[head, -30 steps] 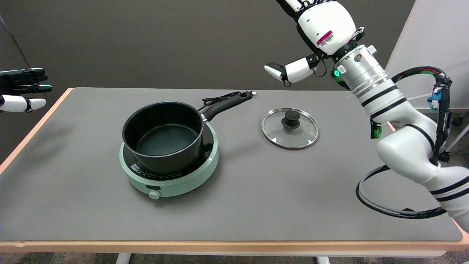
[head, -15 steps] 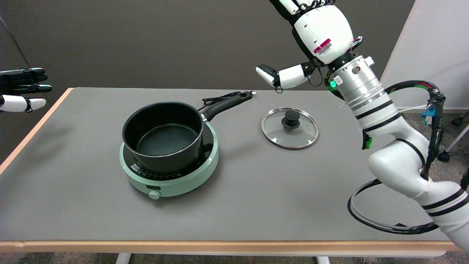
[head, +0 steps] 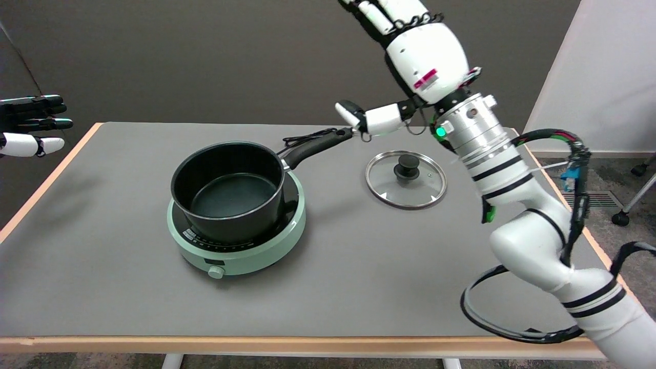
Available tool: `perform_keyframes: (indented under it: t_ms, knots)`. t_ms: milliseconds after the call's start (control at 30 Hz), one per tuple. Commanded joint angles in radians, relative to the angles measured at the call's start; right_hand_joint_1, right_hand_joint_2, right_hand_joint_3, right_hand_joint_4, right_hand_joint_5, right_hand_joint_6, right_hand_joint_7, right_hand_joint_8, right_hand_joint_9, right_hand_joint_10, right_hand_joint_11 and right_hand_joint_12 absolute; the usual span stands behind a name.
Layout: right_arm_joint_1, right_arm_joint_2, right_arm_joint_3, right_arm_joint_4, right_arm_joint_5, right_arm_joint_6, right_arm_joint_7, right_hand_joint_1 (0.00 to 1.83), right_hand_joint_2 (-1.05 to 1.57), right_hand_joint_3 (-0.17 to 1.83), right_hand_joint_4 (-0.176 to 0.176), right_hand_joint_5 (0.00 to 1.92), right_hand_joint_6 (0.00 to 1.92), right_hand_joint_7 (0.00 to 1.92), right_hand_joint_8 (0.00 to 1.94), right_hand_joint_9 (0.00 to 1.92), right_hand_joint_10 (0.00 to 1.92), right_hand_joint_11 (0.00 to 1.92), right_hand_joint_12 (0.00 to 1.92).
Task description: Pick up the soup pot.
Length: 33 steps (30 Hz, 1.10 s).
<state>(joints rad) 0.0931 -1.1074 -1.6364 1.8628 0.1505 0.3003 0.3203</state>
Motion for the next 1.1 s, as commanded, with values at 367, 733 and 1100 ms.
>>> perform_keyframes:
  t_ms: [367,733,1100]
  knots:
    - [0.013,-0.047,0.045,0.009,-0.068,0.022,-0.024,0.66,0.4,0.92,0.094,0.15,0.13,0.11,0.13,0.16,0.17,0.2,0.49]
    - [0.047,0.018,0.044,0.009,0.064,-0.035,-0.026,0.66,0.4,0.92,0.09,0.15,0.13,0.11,0.13,0.17,0.16,0.2,0.46]
    - [0.028,-0.032,0.072,-0.001,0.066,-0.077,-0.026,0.24,0.41,0.85,0.061,0.13,0.14,0.09,0.15,0.18,0.16,0.2,0.44]
